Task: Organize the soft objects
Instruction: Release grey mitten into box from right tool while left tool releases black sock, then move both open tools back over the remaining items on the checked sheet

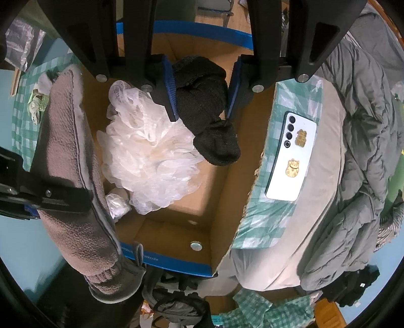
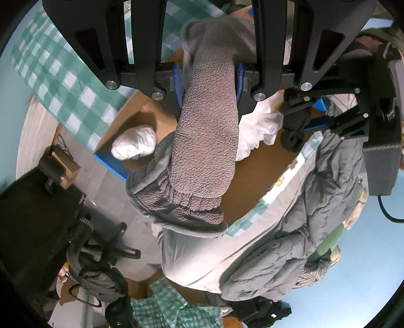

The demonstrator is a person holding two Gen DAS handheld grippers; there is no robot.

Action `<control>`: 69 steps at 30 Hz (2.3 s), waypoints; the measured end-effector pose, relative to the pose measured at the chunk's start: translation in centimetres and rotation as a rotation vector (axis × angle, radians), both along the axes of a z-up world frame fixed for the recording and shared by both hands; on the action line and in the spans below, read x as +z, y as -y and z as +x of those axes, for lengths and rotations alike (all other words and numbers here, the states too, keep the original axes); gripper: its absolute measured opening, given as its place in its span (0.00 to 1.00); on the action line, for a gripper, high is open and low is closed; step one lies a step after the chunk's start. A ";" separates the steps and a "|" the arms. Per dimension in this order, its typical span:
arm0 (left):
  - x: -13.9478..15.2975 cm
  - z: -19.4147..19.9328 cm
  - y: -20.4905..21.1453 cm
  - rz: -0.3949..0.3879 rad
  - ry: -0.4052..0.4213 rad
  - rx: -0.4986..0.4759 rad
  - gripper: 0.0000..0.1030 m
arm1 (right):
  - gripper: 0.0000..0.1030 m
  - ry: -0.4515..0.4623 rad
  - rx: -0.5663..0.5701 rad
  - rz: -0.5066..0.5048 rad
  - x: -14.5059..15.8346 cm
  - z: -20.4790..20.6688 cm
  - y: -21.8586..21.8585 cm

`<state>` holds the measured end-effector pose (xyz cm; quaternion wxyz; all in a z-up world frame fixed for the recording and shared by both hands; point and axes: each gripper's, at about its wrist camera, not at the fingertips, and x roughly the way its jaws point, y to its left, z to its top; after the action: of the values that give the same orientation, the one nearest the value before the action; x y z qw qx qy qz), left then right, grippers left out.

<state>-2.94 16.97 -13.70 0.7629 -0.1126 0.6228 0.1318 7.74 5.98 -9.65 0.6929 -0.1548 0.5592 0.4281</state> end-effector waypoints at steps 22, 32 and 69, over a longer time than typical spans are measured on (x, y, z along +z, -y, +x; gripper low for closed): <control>2.4 -0.5 1.1 0.046 0.040 -0.040 0.67 | 0.66 0.059 -0.053 0.011 2.1 0.4 0.0; 4.3 -0.7 2.6 0.055 0.073 -0.051 0.67 | 0.68 0.097 -0.068 -0.001 3.8 -0.2 2.3; 6.0 2.1 15.2 0.031 0.105 -0.255 0.72 | 0.75 0.130 -0.293 -0.086 5.9 -1.1 19.6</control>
<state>-0.84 1.79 -7.67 0.8066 -0.0274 0.5892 0.0374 6.68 -13.63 -3.80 0.7753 -0.1286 0.5477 0.2870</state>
